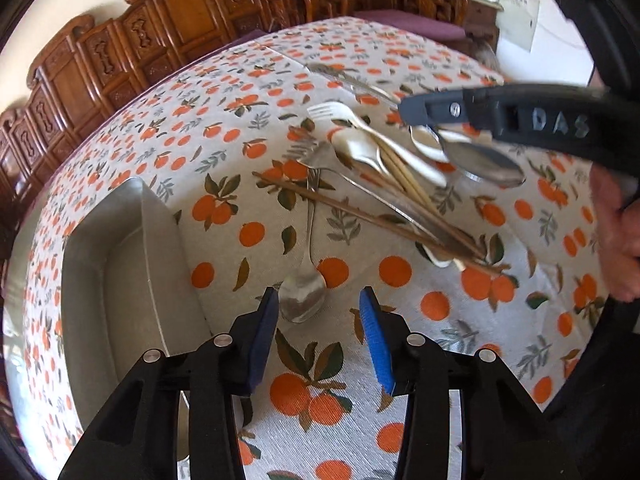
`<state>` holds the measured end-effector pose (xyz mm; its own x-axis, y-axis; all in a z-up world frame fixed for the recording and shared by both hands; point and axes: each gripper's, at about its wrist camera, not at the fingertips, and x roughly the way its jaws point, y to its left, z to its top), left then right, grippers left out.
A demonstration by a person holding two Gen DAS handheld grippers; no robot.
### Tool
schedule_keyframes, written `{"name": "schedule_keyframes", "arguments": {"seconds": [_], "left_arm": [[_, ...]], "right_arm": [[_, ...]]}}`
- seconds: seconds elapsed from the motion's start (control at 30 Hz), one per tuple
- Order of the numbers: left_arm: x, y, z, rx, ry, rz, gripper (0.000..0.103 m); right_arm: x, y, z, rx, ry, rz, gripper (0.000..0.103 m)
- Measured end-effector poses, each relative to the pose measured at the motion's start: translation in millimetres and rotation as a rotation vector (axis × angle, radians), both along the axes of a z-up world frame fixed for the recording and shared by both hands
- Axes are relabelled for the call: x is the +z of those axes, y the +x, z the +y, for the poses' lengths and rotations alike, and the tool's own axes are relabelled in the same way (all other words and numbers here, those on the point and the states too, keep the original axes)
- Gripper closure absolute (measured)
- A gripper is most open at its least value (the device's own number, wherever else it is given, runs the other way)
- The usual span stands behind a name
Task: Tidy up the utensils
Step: 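Grasp the metal knife handle with the left tool while the right holds the spoon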
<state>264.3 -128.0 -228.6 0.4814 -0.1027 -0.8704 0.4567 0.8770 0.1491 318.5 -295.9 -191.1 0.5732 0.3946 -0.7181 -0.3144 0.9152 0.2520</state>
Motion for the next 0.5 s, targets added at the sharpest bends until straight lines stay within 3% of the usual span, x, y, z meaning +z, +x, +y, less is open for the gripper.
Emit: {"name": "schedule_keyframes", "arguments": {"seconds": [0.23,0.3,0.5], "left_arm": [[-10.1,6.1,-7.3,0.002,0.072,0.018,0.069],[-9.9,7.6,-7.2,0.002,0.067,0.027,0.078],[-5.1,6.3,-4.0,-0.004,0.037,0.018,0.078]], "right_arm": [[0.9,-0.2,0.6,-0.001,-0.005,0.001,0.096],[1.7,0.0,0.3,0.0,-0.005,-0.001,0.096],[2.0,-0.4,0.9,0.003,-0.011,-0.003,0.096]]}}
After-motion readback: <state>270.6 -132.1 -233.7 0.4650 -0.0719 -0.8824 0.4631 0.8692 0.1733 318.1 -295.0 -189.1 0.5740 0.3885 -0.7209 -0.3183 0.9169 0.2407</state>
